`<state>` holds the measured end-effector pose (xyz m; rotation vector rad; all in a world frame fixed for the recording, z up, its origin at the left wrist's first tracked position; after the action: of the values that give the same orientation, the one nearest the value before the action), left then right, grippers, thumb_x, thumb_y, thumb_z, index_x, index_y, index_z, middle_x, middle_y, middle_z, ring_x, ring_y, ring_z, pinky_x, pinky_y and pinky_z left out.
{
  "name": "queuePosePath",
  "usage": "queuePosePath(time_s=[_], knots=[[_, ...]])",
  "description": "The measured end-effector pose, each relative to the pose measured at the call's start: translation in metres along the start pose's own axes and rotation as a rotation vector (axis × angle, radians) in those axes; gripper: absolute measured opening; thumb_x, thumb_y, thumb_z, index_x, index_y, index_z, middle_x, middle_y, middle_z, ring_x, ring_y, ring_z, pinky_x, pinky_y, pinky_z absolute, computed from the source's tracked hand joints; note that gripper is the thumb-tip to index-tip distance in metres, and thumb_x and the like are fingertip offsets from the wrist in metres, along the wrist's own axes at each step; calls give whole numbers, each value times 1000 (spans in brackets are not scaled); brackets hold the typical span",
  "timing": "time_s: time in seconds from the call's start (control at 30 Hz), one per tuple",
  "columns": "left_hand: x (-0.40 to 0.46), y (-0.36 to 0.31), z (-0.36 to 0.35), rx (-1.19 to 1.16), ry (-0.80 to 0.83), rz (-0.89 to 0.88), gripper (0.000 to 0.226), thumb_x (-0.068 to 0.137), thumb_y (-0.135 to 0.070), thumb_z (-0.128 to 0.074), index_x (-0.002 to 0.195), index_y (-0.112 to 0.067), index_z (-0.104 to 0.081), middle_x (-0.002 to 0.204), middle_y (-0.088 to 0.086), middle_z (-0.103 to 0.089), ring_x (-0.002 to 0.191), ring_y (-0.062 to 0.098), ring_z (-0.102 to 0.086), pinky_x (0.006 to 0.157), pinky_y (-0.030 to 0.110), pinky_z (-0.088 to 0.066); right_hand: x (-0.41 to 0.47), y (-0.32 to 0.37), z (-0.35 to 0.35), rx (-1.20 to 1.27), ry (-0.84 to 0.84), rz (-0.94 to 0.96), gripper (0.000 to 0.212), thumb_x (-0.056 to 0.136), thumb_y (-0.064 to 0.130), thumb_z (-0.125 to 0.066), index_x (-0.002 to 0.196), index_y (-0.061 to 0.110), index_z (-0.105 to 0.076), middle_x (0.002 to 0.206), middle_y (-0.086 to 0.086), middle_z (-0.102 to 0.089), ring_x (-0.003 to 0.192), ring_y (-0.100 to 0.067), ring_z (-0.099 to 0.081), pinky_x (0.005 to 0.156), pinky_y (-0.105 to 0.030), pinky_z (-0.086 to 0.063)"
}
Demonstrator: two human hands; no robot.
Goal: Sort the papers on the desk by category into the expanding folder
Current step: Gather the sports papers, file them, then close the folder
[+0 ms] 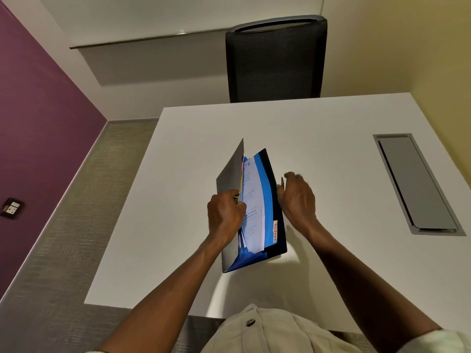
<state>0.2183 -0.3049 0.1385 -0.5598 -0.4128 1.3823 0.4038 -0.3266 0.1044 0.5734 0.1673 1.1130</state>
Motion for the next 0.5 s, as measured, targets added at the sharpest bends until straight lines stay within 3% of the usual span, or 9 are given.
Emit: queuePosePath(time_s=[0.07,0.13,0.2,0.3,0.37,0.43,0.5], knots=[[2,-4,-6,21,11,15,18,91,-22,-66,100,-6,-68,102,10,-72,66,9,-53,43,3,-39,11,-18,-8,212,181,-152,17,93,10,-52,81,-1,-57,76,-11,-63,68,-29,-62,53,-30,-42],[3,-9,-13,22,15,35,20,91,-22,-66,105,-7,-69,102,8,-72,71,8,-53,43,5,-37,17,-31,-12,358,283,-280,17,93,8,-55,83,-3,-62,76,-10,-67,61,-22,-63,51,-18,-46],[3,-17,-22,64,53,41,26,91,-29,-66,109,-10,-68,97,4,-69,75,9,-53,54,6,-35,20,-35,-11,397,281,-318,16,95,9,-55,89,-1,-66,79,-5,-67,62,-15,-61,49,-10,-39],[4,-33,-42,241,211,0,55,86,-62,-60,116,-15,-58,99,0,-65,84,17,-59,65,27,-45,19,-45,-22,361,292,-363,20,97,12,-51,92,0,-66,83,-7,-64,72,-18,-57,58,-22,-39],[5,-40,-53,318,279,-6,68,85,-72,-50,120,-15,-55,109,3,-65,97,25,-63,71,33,-46,19,-57,-33,371,319,-411,21,96,13,-49,95,0,-65,90,-11,-67,78,-24,-60,68,-30,-47],[7,-40,-63,324,333,0,58,93,-60,-49,128,-13,-52,119,6,-65,106,27,-62,81,37,-49,16,-74,-44,400,329,-490,16,95,14,-50,100,2,-60,94,-11,-67,85,-28,-65,79,-41,-55],[8,-30,-71,314,392,-11,42,98,-39,-51,131,-14,-51,122,9,-64,107,27,-62,89,39,-50,9,-86,-48,421,342,-541,12,95,12,-51,102,2,-55,93,-9,-62,88,-27,-63,77,-40,-54]])
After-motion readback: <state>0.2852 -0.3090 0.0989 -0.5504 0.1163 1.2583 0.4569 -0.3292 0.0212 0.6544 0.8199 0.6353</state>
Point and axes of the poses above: each hand's wrist, its own x-axis towards the middle knuckle, its own z-axis out of the back of the hand, y = z × x, the point moved 2 cm from there along x, towards the middle knuckle
